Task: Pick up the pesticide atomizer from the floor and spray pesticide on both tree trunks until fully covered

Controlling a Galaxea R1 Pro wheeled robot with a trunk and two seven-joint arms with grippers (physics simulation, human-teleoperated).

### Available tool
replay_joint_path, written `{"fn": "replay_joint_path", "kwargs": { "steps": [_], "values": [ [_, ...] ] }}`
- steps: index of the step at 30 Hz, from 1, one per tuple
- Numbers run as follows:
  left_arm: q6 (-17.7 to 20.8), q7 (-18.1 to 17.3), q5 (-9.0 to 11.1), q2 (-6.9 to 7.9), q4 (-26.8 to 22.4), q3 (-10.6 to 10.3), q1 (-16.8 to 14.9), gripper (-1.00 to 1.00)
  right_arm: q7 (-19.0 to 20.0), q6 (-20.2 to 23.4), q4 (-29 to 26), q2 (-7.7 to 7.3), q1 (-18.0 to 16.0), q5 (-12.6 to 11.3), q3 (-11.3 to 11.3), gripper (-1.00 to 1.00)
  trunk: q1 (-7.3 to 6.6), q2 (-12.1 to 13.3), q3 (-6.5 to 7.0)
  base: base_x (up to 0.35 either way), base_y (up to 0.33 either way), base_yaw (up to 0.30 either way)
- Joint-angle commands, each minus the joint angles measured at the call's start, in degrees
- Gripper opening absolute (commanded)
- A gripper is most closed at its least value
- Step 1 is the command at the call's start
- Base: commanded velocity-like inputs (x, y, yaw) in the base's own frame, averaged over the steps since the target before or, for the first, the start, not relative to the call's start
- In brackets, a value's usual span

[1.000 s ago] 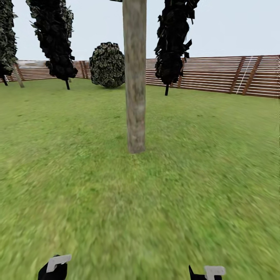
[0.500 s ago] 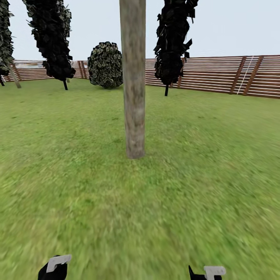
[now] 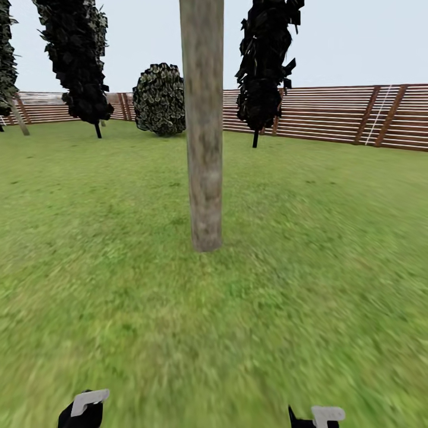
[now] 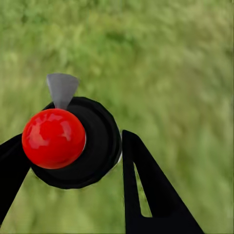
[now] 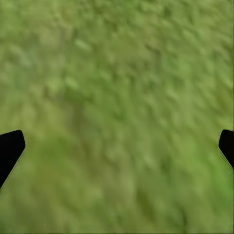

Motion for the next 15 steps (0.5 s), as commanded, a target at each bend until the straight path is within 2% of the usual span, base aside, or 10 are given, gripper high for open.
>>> {"fn": "replay_joint_path", "kwargs": {
  "steps": [1, 15],
  "values": [
    [-0.18, -0.03, 0.05, -0.01, 0.03, 0.09, -0.03, -1.00, -0.01, -0.19, 0.04, -0.02, -0.03, -0.32, 0.18, 1.00, 0.02, -0.02, -0.05, 0.339, 0.000, 0.000],
    [-0.19, -0.03, 0.05, -0.01, 0.01, 0.09, -0.03, -1.00, -0.04, -0.19, 0.04, -0.02, -0.03, -0.32, 0.15, 1.00, 0.02, -0.02, -0.05, 0.339, 0.000, 0.000]
  ]
}}
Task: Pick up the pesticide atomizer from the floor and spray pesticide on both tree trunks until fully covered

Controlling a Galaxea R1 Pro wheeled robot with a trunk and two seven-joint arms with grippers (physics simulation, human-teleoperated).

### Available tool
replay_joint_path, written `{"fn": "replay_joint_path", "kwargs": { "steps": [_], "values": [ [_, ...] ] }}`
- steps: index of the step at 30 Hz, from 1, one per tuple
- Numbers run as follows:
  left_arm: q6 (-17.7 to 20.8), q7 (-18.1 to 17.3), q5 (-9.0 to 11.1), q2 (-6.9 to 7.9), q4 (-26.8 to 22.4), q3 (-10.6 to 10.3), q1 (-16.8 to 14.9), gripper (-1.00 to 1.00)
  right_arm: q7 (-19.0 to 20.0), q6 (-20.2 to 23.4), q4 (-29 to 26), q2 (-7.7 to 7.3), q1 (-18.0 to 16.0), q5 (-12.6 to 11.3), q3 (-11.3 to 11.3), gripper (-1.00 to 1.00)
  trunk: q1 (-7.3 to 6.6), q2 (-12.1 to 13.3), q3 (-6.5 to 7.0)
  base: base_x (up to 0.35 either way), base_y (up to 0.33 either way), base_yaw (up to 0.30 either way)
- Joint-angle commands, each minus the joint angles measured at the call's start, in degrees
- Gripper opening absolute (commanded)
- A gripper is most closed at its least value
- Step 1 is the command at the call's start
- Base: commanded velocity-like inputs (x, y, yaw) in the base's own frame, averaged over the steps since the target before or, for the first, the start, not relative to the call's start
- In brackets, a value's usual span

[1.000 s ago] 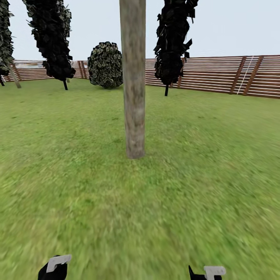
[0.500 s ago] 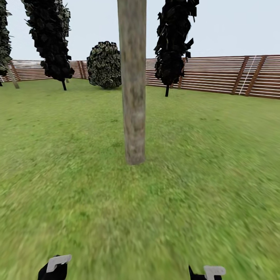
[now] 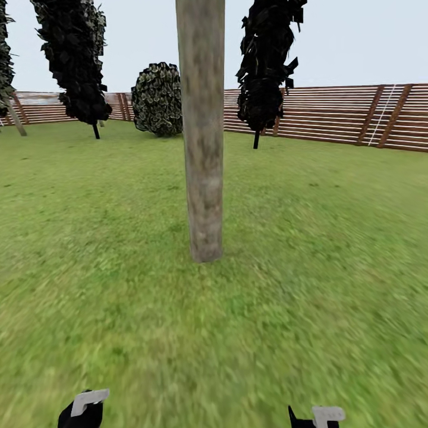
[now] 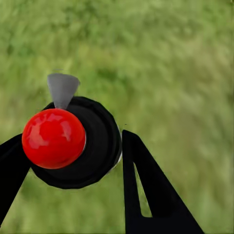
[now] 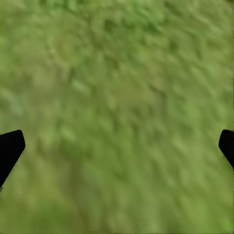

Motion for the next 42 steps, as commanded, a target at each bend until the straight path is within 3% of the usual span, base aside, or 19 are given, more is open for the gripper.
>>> {"fn": "replay_joint_path", "kwargs": {
  "steps": [1, 16, 27, 30, 31, 32, 35, 37, 38, 39, 42],
  "values": [
    [-0.18, -0.04, 0.05, -0.01, 0.04, 0.09, -0.04, -1.00, -0.01, -0.19, 0.04, -0.02, -0.03, -0.32, 0.16, 1.00, 0.02, -0.02, -0.05, 0.339, 0.000, 0.000],
    [-0.19, -0.04, 0.05, -0.06, 0.12, 0.09, -0.04, -1.00, -0.07, -0.19, 0.04, -0.03, -0.03, -0.32, 0.14, 1.00, 0.02, -0.02, -0.05, 0.327, 0.000, -0.014],
    [0.31, -0.03, -0.35, 0.12, -0.15, 0.02, -0.14, -1.00, 0.18, -0.10, -0.48, -0.16, -0.03, -0.16, 0.08, 1.00, 0.02, -0.02, -0.05, 0.053, 0.000, -0.013],
    [0.51, -3.63, -2.02, 0.63, -0.21, -0.68, -0.37, -1.00, 0.47, -0.02, -5.64, -0.62, -0.03, 7.83, 0.22, 1.00, 0.02, -0.02, -0.05, 0.000, 0.000, 0.000],
    [0.90, -11.88, -5.09, 1.82, -0.55, -1.19, -0.95, -1.00, 0.66, 0.19, -9.76, -0.92, -0.06, 18.08, 0.21, 1.00, 0.02, -0.02, -0.05, 0.000, 0.000, 0.000],
    [1.22, -14.56, -6.17, 2.46, -0.97, -1.27, -1.42, -1.00, 1.11, 0.30, -10.65, -0.95, -0.15, 21.27, 0.24, 1.00, 0.02, -0.02, -0.05, 0.000, 0.000, 0.000],
    [2.59, -19.41, -8.09, 3.61, -1.80, -1.40, -2.89, -1.00, 4.54, 1.24, -11.64, -0.92, -0.82, 26.24, 0.25, 1.00, 0.02, -0.02, -0.05, 0.000, 0.000, 0.000],
    [5.78, -26.54, -11.13, 4.25, -2.38, -1.46, -5.57, -1.00, 14.58, 6.13, -12.64, -0.94, -3.87, 29.44, 0.22, 1.00, 0.02, -0.02, -0.05, 0.000, 0.000, 0.000],
    [7.36, -30.48, -13.66, 4.40, -2.79, -1.50, -7.29, -1.00, 20.11, 9.35, -13.01, -0.96, -6.20, 30.23, 0.17, 1.00, 0.02, -0.02, -0.05, 0.000, 0.000, 0.000],
    [7.82, -31.68, -14.67, 4.44, -2.92, -1.50, -7.86, -1.00, 21.70, 10.29, -13.09, -0.97, -6.98, 30.39, 0.15, 1.00, 0.02, -0.02, -0.05, 0.000, 0.000, 0.000],
    [11.00, -38.28, -22.16, 4.23, -4.03, -1.50, -11.09, -1.00, 28.26, 13.79, -13.37, -0.98, -11.49, 30.90, 0.15, 1.00, 0.02, -0.02, -0.05, 0.000, 0.000, 0.000]
  ]
}}
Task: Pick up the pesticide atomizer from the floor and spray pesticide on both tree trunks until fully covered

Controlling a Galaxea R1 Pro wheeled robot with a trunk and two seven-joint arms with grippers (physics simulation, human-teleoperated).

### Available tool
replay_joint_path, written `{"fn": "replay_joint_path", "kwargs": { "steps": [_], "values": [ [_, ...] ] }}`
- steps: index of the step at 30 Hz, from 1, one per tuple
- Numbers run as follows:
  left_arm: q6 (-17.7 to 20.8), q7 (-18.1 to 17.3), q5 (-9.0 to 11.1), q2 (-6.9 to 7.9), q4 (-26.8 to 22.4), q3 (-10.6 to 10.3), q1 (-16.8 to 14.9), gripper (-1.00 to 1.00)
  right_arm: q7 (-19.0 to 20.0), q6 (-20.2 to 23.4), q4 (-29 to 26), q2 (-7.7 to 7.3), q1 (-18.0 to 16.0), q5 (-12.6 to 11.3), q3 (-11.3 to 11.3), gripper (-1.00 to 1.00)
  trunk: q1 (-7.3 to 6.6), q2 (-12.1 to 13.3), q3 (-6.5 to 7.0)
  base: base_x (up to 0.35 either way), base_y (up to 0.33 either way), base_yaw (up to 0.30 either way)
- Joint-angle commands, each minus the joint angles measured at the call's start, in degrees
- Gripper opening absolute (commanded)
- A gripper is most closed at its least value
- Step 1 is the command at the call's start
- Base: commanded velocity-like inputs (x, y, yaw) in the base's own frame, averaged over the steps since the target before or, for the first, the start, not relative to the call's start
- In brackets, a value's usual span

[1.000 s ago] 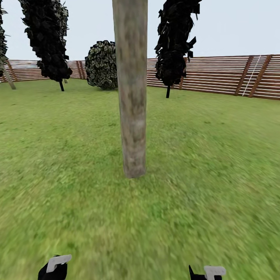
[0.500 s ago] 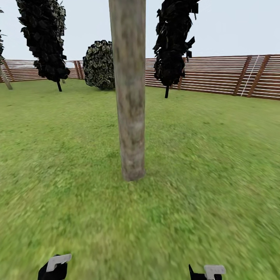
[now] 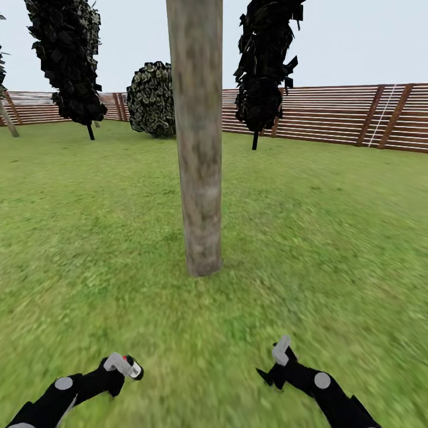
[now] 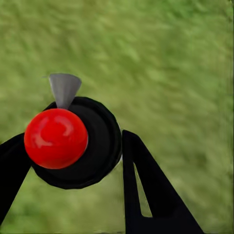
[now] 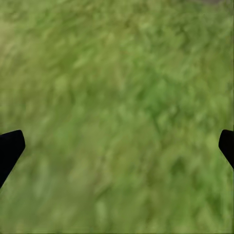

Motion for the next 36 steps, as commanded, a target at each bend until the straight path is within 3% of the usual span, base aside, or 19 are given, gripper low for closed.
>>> {"fn": "replay_joint_path", "kwargs": {
  "steps": [1, 2, 6, 14, 16, 18, 19, 24, 27, 31, 36],
  "values": [
    [0.36, -1.34, -2.02, -0.15, -0.20, 0.45, -0.52, -1.00, 0.81, -0.04, -0.01, -0.04, -0.80, 0.67, 0.10, 1.00, -0.01, -0.02, -0.06, 0.000, 0.000, 0.000],
    [2.85, -4.75, -6.12, -0.52, -1.04, 0.50, -2.17, -1.00, 4.51, 0.63, -0.03, -0.04, -3.26, 0.78, 0.12, 1.00, -0.01, -0.02, -0.06, 0.000, 0.000, 0.000],
    [5.77, -10.22, -10.25, -1.29, -3.62, 0.37, -4.36, -1.00, 14.07, 2.42, -0.04, 0.01, -6.93, 0.89, 0.19, 1.00, -0.01, -0.02, -0.06, 0.000, 0.000, 0.000],
    [6.13, -13.86, -10.96, -1.40, -4.90, -3.38, -4.72, -1.00, 16.85, 3.32, 0.02, 0.24, -7.82, 0.95, 0.27, 1.00, -0.01, -0.02, -0.06, 0.000, 0.000, 0.000],
    [6.11, -14.09, -10.95, -1.42, -4.96, -4.32, -4.73, -1.00, 17.00, 3.35, 0.04, 0.40, -7.85, 1.74, 0.34, 1.00, -0.01, -0.02, -0.06, 0.000, 0.000, 0.000],
    [6.08, -14.25, -10.88, -1.50, -4.99, -5.24, -4.74, -1.00, 17.07, 3.36, 0.10, 0.78, -7.87, 4.10, 0.38, 1.00, -0.01, -0.02, -0.06, 0.000, 0.000, 0.000],
    [6.08, -14.27, -10.87, -1.51, -4.99, -5.49, -4.74, -1.00, 17.08, 3.37, 0.10, 0.89, -7.87, 4.60, 0.38, -1.00, -0.01, -0.02, -0.06, 0.000, 0.000, 0.000],
    [6.17, -14.33, -10.84, -1.55, -4.92, -10.12, -4.65, -1.00, 18.69, 3.37, 0.20, 1.94, -7.88, 7.20, 0.43, -1.00, -0.01, -0.02, -0.06, 0.000, 0.000, 0.000],
    [6.11, -14.39, -10.77, -1.85, -4.91, -11.16, -4.58, -1.00, 21.75, 3.37, 0.15, 4.14, -7.88, 8.52, 1.03, -1.00, -0.01, -0.02, -0.06, 0.000, 0.000, 0.000],
    [6.00, -14.42, -10.80, -2.85, -4.91, -12.17, -4.55, -1.00, 22.37, 3.37, 0.07, 5.82, -7.88, 9.40, 2.93, -1.00, -0.01, -0.02, -0.06, 0.000, 0.000, 0.000],
    [5.98, -14.43, -10.81, -3.99, -4.98, -13.98, -4.63, -1.00, 22.46, 3.37, -0.02, 7.51, -7.88, 9.55, 3.50, -1.00, -0.01, -0.02, -0.06, 0.000, 0.000, 0.000]
  ]
}}
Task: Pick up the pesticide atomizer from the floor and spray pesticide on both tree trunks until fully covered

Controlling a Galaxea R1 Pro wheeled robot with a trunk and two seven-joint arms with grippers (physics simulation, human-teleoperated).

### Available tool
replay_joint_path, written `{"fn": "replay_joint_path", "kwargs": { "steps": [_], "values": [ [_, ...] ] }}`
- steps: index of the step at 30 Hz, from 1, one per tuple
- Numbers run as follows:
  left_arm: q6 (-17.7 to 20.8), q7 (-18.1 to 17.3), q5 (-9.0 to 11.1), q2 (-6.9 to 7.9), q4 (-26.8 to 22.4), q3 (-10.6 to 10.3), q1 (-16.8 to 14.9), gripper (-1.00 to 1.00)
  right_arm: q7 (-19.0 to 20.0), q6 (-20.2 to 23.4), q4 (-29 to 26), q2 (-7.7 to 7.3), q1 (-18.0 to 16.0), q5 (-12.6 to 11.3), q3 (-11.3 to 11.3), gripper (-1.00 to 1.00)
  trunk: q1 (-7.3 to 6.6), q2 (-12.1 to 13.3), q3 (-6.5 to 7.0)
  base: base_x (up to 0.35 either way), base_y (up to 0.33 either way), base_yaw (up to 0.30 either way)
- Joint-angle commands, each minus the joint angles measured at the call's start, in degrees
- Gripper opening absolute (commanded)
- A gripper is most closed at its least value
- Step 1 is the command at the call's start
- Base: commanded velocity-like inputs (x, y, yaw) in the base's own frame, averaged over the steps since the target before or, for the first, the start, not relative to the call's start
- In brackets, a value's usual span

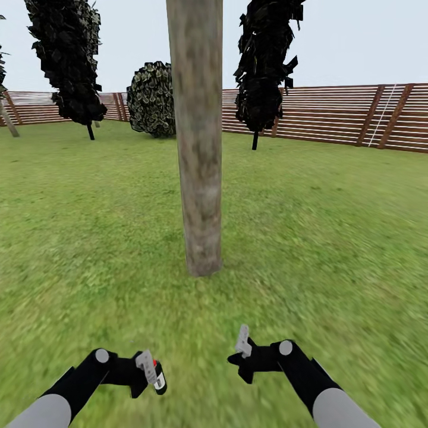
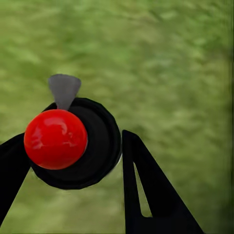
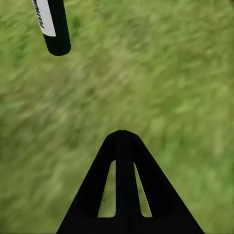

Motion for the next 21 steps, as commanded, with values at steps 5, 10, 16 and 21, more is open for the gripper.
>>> {"fn": "replay_joint_path", "kwargs": {
  "steps": [5, 10, 16, 21],
  "values": [
    [-0.54, -0.02, -0.47, -1.52, -0.08, -0.57, -0.04, -1.00, 0.11, -0.54, -0.13, 1.15, -0.10, 0.59, 0.00, -1.00, -0.01, -0.02, -0.05, 0.000, 0.000, 0.000],
    [-0.45, -0.02, -0.56, -4.09, -0.10, -4.69, -0.13, -1.00, 0.22, -0.62, -0.41, 2.67, -0.11, 0.55, 0.09, -1.00, -0.01, -0.02, -0.05, 0.000, 0.000, 0.000],
    [-0.49, -0.02, -1.23, -5.50, -0.10, -4.97, -0.13, -1.00, 1.54, -0.57, -1.89, 2.86, -0.11, 0.54, 0.09, -1.00, -0.01, -0.02, -0.05, 0.000, 0.000, 0.000],
    [-0.39, -0.01, -4.59, -6.99, -0.15, -4.91, -0.13, -1.00, 2.16, -0.56, -2.07, 3.92, -0.11, 0.62, 0.10, -1.00, -0.01, -0.02, -0.05, 0.000, 0.000, 0.000]
  ]
}}
